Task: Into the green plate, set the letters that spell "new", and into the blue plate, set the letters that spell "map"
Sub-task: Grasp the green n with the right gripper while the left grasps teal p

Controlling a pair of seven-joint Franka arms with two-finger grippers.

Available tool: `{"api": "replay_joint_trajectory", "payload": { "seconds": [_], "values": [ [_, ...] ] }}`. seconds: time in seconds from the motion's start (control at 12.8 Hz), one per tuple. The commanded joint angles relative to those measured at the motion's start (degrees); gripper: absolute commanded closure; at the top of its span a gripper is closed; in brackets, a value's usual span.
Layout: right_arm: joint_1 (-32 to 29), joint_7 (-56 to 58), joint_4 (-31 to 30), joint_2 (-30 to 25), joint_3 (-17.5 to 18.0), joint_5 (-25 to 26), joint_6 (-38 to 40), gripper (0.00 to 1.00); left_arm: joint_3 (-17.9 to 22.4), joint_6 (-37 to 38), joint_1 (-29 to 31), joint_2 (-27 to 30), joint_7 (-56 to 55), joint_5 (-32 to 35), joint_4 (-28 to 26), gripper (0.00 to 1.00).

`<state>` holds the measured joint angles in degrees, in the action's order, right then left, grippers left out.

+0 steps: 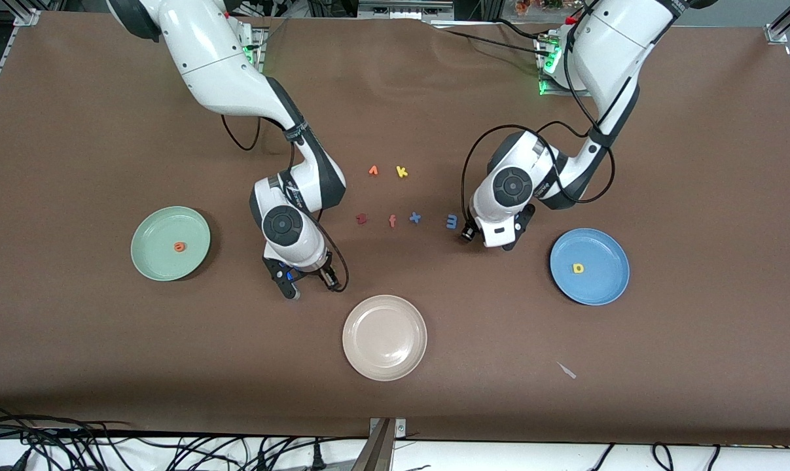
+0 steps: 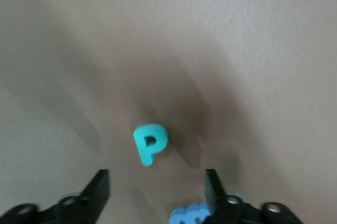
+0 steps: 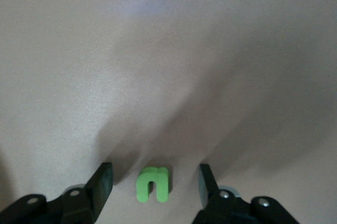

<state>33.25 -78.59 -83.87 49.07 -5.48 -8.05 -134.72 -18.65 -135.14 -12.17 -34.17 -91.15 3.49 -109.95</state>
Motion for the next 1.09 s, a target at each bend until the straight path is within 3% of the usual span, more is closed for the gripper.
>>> {"api": "replay_joint_trajectory", "payload": {
  "seconds": [0.0, 0.23, 0.47, 0.78, 0.86, 1.01],
  "values": [
    [0.32, 0.72, 1.95, 1.56, -0.23, -0.74, -0.72, 0.8, 0.37, -4.76, 1.36, 0.86, -1.23, 1.43, -3.24, 0.39],
    [0.32, 1.59, 2.04, 1.82, -0.23, -0.74, -0.55, 1.0, 0.28, -8.39, 1.44, 1.47, -1.32, 2.75, -6.93, 0.39],
    [-0.46, 6.15, 4.57, 1.29, -0.23, -0.91, 5.92, 1.0, 0.2, -7.77, 1.44, 2.44, -1.4, 2.75, -7.29, 0.39],
    [-3.71, 20.97, 5.3, -3.35, -1.02, -0.12, 16.83, 1.0, 0.2, -7.77, 1.35, 2.44, -1.4, 2.75, -7.38, 0.91],
    [-4.15, 26.24, 3.99, -5.28, -2.33, -0.21, 20.86, 1.0, 0.28, -7.77, 1.35, 2.53, -1.4, 2.75, -7.38, 0.97],
    [-4.25, 34.6, 0.83, -9.14, -5.4, -0.21, 24.4, 1.0, 0.28, -7.77, 1.35, 2.62, -1.32, 2.75, -7.3, 1.0]
  ]
}}
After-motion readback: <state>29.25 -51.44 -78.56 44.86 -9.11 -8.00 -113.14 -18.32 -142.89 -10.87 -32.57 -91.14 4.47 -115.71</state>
